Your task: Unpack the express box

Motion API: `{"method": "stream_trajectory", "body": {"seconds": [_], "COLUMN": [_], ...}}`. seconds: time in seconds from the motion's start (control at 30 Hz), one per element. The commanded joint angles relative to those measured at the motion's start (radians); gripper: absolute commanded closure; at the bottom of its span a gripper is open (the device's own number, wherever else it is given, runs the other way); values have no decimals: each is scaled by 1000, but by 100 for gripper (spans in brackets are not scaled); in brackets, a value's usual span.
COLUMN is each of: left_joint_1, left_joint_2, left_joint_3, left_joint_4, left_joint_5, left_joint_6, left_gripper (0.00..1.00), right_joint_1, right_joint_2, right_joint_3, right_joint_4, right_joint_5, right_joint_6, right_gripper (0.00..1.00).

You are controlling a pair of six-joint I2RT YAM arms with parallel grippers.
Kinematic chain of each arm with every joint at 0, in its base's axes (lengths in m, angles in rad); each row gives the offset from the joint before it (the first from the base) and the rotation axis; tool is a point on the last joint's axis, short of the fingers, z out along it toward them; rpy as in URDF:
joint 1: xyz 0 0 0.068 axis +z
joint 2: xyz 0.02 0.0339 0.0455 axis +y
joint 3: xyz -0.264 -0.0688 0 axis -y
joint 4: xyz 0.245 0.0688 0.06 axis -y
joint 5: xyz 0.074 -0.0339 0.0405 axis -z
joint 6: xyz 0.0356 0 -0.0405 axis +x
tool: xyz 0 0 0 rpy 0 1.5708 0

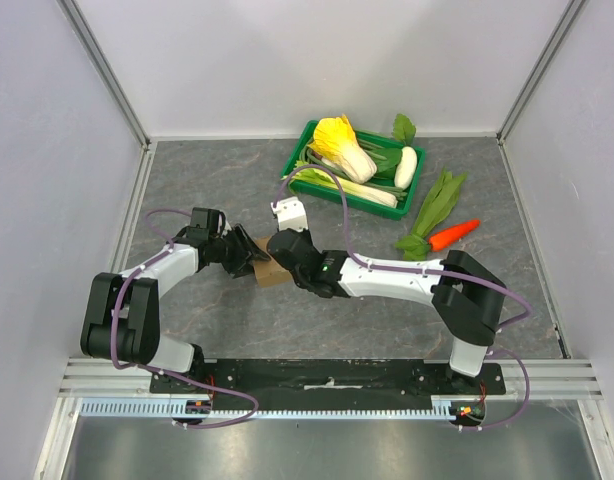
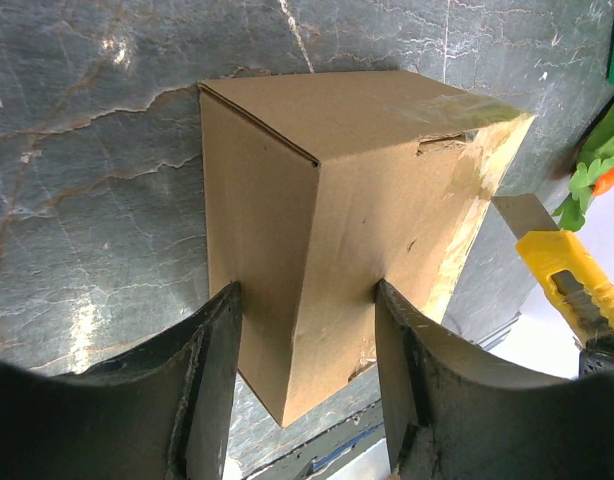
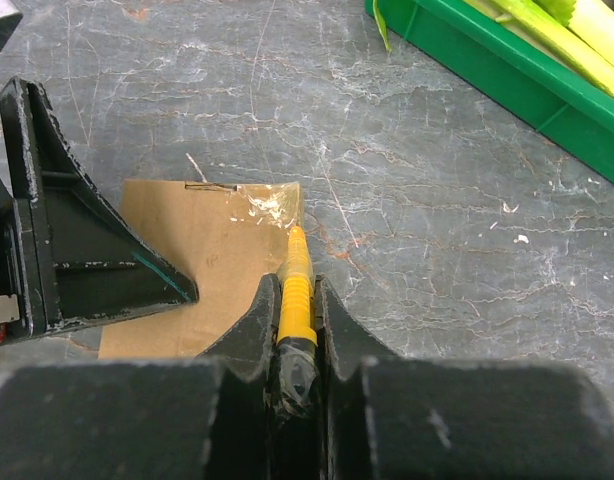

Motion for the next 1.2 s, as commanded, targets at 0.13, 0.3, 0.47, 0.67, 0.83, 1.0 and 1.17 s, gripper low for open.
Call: {"method": "stream_trajectory", "body": {"seconds": [0.13,0.3,0.47,0.67,0.83,1.0,1.17], "left_joint_1": [9,18,35,49,49,49,50], "left_joint_2": [52,62,67,58,70,79,79], "left_joint_3": [-63,-63,-66,-83,-112,-124,-118], "left_joint_4": [-150,-141,-130,-93,-26,2,-3], "left_joint_5": [-101,-81,-60,17,71,83,62], "left_joint_6": [53,44,31,-24,-100,-142,-153], "left_gripper": [98,98,98,98,98,98,98], "right_joint_1": [1,1,1,1,0,0,0], "right_joint_2": [47,48,42,63,85,71,62], "right_joint_3": [41,45,45,104,160,182,153], "right_joint_4": [-97,-136,-180,-277,-346,-384,-403], "right_joint_5": [-32,-45,-64,-139,-171,-188,-197], "right_joint_6": [52,64,79,120,133,131,114], "right_gripper": [100,100,100,100,100,100,100]}}
